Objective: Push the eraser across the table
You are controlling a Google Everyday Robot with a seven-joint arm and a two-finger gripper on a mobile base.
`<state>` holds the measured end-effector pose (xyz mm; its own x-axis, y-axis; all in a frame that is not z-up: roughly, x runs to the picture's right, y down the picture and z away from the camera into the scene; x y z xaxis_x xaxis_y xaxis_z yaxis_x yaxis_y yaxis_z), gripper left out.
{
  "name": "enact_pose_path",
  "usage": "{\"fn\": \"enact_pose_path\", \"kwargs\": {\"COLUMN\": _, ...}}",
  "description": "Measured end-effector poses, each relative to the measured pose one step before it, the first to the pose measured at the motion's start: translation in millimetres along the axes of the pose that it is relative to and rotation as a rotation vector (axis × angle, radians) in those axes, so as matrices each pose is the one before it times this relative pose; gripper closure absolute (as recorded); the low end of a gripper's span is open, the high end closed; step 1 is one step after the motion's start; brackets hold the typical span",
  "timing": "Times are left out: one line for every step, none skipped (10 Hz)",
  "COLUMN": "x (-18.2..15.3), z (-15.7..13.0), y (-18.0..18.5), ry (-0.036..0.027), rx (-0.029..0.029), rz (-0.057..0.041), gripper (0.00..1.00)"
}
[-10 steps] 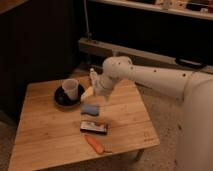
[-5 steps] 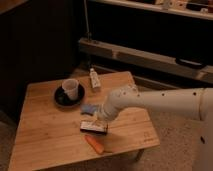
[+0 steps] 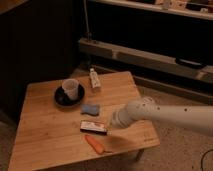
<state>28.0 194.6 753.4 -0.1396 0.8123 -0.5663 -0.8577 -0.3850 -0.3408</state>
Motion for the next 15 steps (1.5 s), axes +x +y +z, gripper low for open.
{"fn": "enact_pose_path", "kwargs": {"x": -0.66, "z": 1.34, "y": -2.35, "ry": 0.00138, "rx": 0.01081, "rz": 0.01675, "gripper": 1.0}}
{"fn": "enact_pose_path", "kwargs": {"x": -1.43, "z": 7.4, "y": 0.15, "ry": 0.01022, "rx": 0.01438, "rz": 0.00533, "gripper": 1.0}}
{"fn": "enact_pose_path", "kwargs": {"x": -3.86, "z": 13.78, "y": 3.59, "ry": 0.02082, "rx": 0.02676, "rz": 0.0004, "gripper": 1.0}}
{"fn": "enact_pose_path", "kwargs": {"x": -4.08, "z": 14.92, "y": 3.56, "ry": 0.01988, "rx": 0.01857, "rz": -0.00149, "gripper": 1.0}}
{"fn": "enact_pose_path", "kwargs": {"x": -3.45, "z": 9.48, "y": 0.53, "ry": 0.01171, "rx": 0.00825, "rz": 0.00403, "gripper": 1.0}}
{"fn": "enact_pose_path", "kwargs": {"x": -6.26, "z": 7.79, "y": -6.37, "ry": 0.00887, "rx": 0.01145, "rz": 0.0211, "gripper": 1.0}}
{"fn": "enact_pose_path", "kwargs": {"x": -3.29, "z": 3.82, "y": -0.97, "ry": 0.00108, "rx": 0.00405, "rz": 0.00799, "gripper": 1.0}}
{"fn": "enact_pose_path", "kwargs": {"x": -0.66, "z": -0.78, "y": 0.64, "ry": -0.0027, "rx": -0.00084, "rz": -0.00183, "gripper": 1.0}}
{"fn": "enact_pose_path", "kwargs": {"x": 0.39, "z": -1.86, "y": -0.05, "ry": 0.00176, "rx": 0.00244, "rz": -0.00347, "gripper": 1.0}}
{"fn": "enact_pose_path", "kwargs": {"x": 0.54, "z": -0.15, "y": -0.98, "ry": 0.00134, "rx": 0.00134, "rz": -0.00047, "gripper": 1.0}}
{"fn": "enact_pose_path", "kwargs": {"x": 0.33, "z": 0.21, "y": 0.27, "ry": 0.00074, "rx": 0.0002, "rz": -0.00141, "gripper": 1.0}}
{"fn": "enact_pose_path", "kwargs": {"x": 2.15, "z": -3.77, "y": -4.55, "ry": -0.01144, "rx": -0.00875, "rz": 0.00587, "gripper": 1.0}}
{"fn": "enact_pose_path", "kwargs": {"x": 3.27, "z": -7.14, "y": -9.56, "ry": -0.01542, "rx": -0.00512, "rz": 0.00203, "gripper": 1.0}}
{"fn": "enact_pose_path", "kwargs": {"x": 3.85, "z": -14.68, "y": -5.05, "ry": -0.02849, "rx": -0.0277, "rz": 0.00401, "gripper": 1.0}}
{"fn": "enact_pose_path", "kwargs": {"x": 3.83, "z": -13.95, "y": -0.91, "ry": -0.02133, "rx": -0.02469, "rz": -0.00496, "gripper": 1.0}}
